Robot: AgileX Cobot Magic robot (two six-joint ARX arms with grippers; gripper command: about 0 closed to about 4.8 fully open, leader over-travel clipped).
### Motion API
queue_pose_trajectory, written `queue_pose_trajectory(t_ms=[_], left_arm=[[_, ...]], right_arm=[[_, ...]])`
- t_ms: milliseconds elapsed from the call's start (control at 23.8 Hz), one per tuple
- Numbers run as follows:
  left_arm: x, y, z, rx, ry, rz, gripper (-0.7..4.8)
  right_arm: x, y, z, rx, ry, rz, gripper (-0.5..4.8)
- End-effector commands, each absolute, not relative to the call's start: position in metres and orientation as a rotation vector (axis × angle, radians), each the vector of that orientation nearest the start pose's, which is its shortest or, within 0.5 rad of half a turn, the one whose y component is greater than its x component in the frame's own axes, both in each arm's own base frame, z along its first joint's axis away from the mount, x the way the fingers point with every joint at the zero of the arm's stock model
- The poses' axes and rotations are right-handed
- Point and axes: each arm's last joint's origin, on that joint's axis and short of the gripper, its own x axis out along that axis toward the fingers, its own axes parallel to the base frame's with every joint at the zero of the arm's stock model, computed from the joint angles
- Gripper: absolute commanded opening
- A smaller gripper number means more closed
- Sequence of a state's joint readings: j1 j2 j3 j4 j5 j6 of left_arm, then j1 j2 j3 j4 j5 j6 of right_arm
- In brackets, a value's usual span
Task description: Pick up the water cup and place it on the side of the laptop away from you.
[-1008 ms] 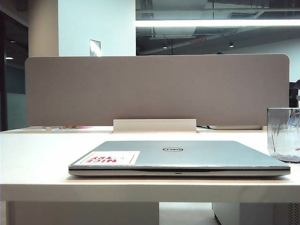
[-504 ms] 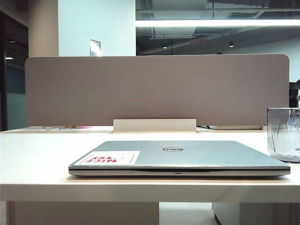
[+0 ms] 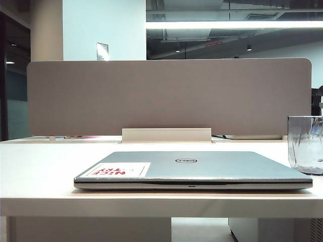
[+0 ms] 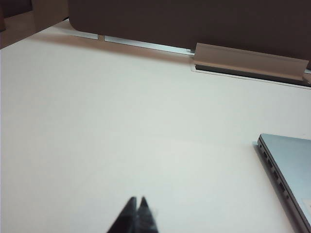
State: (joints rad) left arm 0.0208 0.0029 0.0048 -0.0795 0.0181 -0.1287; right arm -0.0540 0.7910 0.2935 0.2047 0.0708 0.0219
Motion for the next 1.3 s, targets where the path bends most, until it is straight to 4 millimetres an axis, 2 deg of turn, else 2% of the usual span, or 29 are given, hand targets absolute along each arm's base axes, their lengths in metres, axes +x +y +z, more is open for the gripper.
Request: queue_pose_trajectory(t_ms=[42,378,504,798,924,1008,1302], left_arm=[[0.097,0.001,0.159,-0.133,0.070,0.002,-0.06],[0.097,0.001,0.159,-0.133,0.069,0.003,-0.06],[0.097,0.001,0.159,-0.133,0.069,0.003,-0.06],[0.097,0.001,0.159,-0.133,0.069,0.003,-0.06],[0.097,0.001,0.159,-0.133,0.069,0.002,-0.06],[0.097,0.001,0.159,-0.133,0.069,0.002,-0.06],[0.097,0.001,0.159,-0.133,0.069,0.002,-0.06]], right_arm=[[0.170,-0.011,0.190,0.020,0.259,-0.129,0.85],[0.154,-0.011,0.148,0.020,0.230,-0.134,0.85],[0.155,-0.011,0.142,0.020,0.237,-0.134,0.85],[0.167,-0.011,0.133,0.020,0.226,-0.133,0.87],[0.175,-0.012,0.124,0.020,0.239,-0.133,1.52],[0.178,-0.012,0.120,0.020,0.235,-0.133,1.70],[0.205,-0.014,0.111,0.020,0.209,-0.134,1.71]])
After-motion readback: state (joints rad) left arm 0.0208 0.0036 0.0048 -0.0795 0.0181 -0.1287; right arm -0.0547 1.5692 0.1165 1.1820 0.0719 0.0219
